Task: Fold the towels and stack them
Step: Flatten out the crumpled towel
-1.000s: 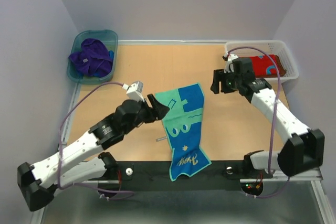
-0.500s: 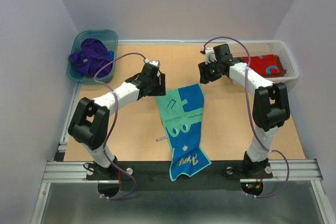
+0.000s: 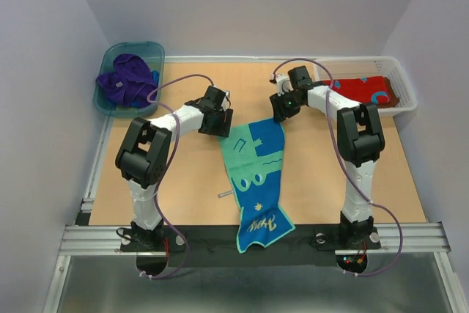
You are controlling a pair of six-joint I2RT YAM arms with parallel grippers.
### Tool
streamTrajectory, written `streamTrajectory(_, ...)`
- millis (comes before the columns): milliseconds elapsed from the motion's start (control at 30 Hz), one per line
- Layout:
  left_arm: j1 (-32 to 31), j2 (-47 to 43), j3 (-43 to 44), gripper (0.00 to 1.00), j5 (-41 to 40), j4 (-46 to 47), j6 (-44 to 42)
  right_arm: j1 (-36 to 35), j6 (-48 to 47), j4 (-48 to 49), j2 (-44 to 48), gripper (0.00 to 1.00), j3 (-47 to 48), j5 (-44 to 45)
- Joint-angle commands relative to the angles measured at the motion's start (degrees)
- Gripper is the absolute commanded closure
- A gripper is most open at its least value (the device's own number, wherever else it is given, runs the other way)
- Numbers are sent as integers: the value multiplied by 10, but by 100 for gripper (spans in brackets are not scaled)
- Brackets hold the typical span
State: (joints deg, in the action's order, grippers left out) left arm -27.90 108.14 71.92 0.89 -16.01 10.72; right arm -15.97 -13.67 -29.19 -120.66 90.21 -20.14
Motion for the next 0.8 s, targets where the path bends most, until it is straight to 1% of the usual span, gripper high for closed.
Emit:
streamTrajectory(0, 7, 3, 30, 29, 7, -3, -19, -10, -18, 10, -18, 51, 46, 6)
streamTrajectory(100, 10, 15, 35, 29, 7, -2, -16, -13, -21, 10, -32, 51, 53, 25)
streamTrajectory(200, 10, 20, 34, 30, 7, -1, -13, -18, -27, 9, -38, 59, 53, 33)
streamTrajectory(233, 11, 23, 32, 31, 7, 0, -13, -20, -29, 9, -40, 62, 51, 34)
streamTrajectory(333, 11, 29, 28, 34, 6, -2, -11, -26, -33, 9, -42, 67, 44, 40)
streamTrajectory(467, 11, 36, 21, 40, 6, 4, -10, -34, -37, 9, -47, 70, 36, 53)
streamTrajectory(500, 10, 41, 22, 44, 7, 2, -8, -36, -38, 9, -48, 73, 35, 59)
streamTrajectory(567, 11, 48, 21, 49, 6, 2, -7, -38, -41, 8, -52, 76, 33, 62)
streamTrajectory(600, 10, 53, 21, 55, 7, 1, -7, -41, -41, 8, -54, 76, 33, 65)
streamTrajectory(667, 11, 59, 22, 61, 5, -2, -7, -40, -42, 8, -55, 80, 32, 70)
streamTrajectory(700, 11, 66, 23, 65, 4, -3, -7, -42, -43, 8, -56, 82, 31, 71)
streamTrajectory(733, 11, 68, 25, 77, 3, -5, -6, -41, -44, 8, -56, 90, 30, 73)
streamTrajectory(767, 11, 72, 25, 81, 1, -6, -8, -41, -45, 8, -55, 94, 30, 75)
